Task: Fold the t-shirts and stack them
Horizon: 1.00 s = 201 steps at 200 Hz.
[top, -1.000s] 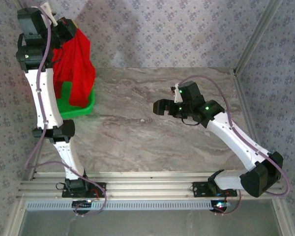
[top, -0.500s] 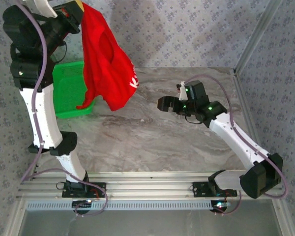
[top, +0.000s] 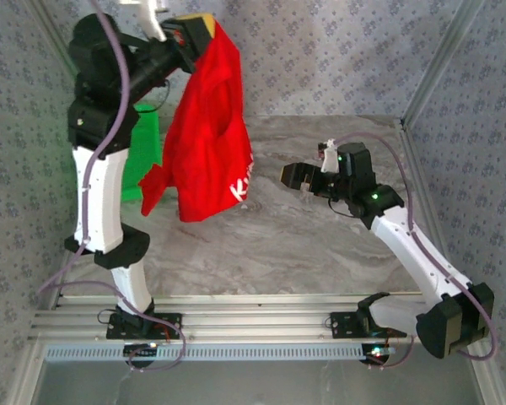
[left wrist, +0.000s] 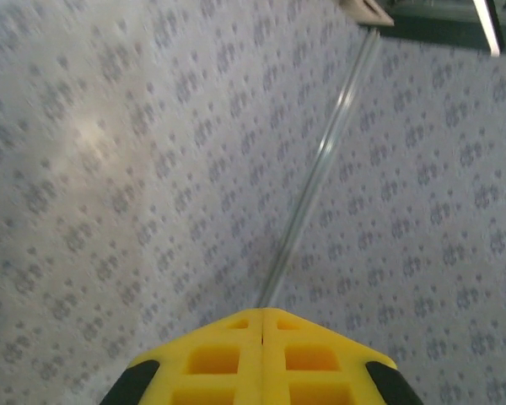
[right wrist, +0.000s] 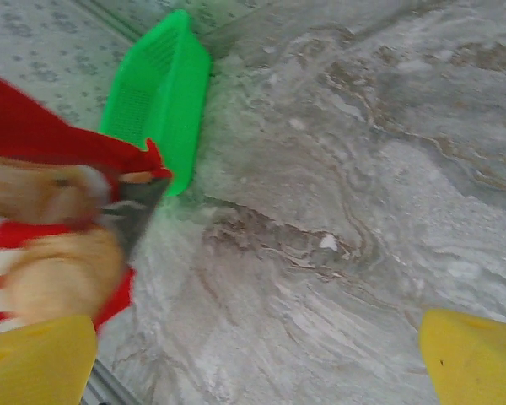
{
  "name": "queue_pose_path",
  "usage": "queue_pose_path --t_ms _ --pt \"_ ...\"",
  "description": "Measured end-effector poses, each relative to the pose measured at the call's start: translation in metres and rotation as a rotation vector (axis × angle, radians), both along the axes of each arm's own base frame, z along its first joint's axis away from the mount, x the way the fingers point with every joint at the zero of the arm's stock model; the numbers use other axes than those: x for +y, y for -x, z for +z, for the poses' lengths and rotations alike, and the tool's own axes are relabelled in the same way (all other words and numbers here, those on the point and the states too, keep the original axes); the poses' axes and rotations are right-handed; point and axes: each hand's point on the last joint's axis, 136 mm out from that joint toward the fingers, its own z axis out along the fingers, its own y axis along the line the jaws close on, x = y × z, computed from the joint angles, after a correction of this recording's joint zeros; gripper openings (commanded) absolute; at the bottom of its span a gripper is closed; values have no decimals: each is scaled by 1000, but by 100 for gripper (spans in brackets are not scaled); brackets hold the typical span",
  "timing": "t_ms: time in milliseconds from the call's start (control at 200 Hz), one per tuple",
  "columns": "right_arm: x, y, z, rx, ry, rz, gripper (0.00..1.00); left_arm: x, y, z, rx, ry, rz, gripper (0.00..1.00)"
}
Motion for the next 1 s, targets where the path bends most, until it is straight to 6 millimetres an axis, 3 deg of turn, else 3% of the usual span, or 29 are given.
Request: queue_pose_path --t_ms 280,405,640,830,874,944,1004 --pt "2 19 41 -141 -60 53 100 -64 -17 -61 126 -115 -86 0" --pt "-3 21 48 -164 -65 43 100 -94 -18 -90 179 -170 -127 0" --pt "-16 13 22 -80 -12 -7 99 -158 -26 -166 305 -291 -213 0" --pt "-34 11 -26 84 93 -69 95 -188 -51 -231 408 -366 -230 0" --pt "-38 12 -38 119 114 -81 94 -193 -56 -247 434 -380 -233 9" --pt "-44 14 -57 171 148 -95 93 -198 -67 -268 474 -390 -233 48" --pt "-47 16 -73 214 177 -100 93 -202 -76 -286 524 -382 -234 58"
